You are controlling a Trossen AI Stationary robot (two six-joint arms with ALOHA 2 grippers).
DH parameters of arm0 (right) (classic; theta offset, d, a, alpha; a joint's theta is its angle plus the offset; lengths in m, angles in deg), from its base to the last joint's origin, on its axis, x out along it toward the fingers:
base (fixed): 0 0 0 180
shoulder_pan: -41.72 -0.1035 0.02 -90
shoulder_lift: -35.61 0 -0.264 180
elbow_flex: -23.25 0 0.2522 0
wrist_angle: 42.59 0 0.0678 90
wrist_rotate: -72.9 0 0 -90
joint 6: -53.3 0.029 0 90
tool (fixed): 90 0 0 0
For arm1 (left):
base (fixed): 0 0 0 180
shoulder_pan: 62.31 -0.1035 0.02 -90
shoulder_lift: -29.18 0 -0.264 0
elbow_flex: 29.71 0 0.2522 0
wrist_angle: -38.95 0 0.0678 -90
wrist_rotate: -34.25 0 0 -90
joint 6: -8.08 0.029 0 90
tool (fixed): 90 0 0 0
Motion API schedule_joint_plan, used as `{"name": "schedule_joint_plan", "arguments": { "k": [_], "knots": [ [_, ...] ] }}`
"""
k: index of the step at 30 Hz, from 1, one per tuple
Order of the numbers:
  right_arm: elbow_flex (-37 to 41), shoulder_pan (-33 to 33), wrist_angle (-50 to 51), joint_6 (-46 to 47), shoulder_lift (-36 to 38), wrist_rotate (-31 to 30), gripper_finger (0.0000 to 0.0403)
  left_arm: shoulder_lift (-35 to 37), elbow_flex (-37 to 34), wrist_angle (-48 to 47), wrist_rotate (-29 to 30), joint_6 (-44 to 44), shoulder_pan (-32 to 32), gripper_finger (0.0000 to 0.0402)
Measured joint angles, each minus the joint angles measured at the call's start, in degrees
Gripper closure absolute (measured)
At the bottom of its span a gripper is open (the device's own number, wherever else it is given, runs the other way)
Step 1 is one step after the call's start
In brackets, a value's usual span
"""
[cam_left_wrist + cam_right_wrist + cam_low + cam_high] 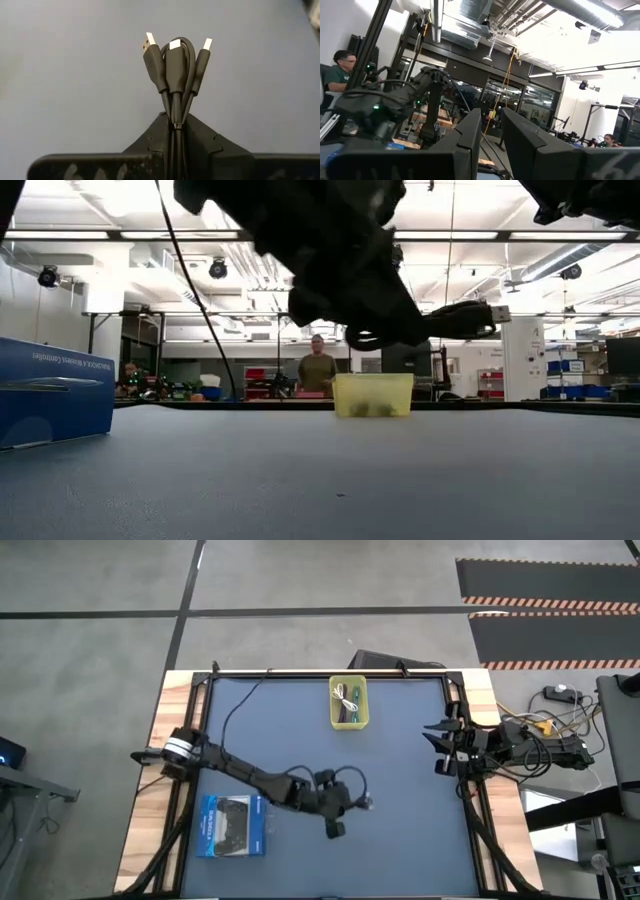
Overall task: Pick and place USB-C Cables
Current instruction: Put the black charger cable into the yellow bin
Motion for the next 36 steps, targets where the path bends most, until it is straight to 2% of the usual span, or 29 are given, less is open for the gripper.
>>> {"name": "schedule_joint_plan", "arguments": {
  "k": [7, 13, 28, 36],
  "knots": [
    [0.0, 0.0, 0.04, -0.2, 0.02, -0.08, 0.0335, 1.78, 1.4, 0.1, 3.29, 0.42, -6.53, 0.0379],
    [0.0, -0.02, 0.28, -0.81, 0.0, -1.13, 0.0335, 2.45, 1.49, 0.43, 3.45, 0.37, -13.83, 0.0379],
    [0.0, -0.02, 1.31, -3.29, 0.0, -4.81, 0.0335, 2.61, 3.27, 1.52, 3.41, 4.42, -35.62, 0.037],
    [0.02, -0.02, 1.29, -4.81, 0.0, -6.18, 0.0335, 1.88, 3.4, 6.56, 0.42, 4.42, -39.66, 0.0371]
  ]
}}
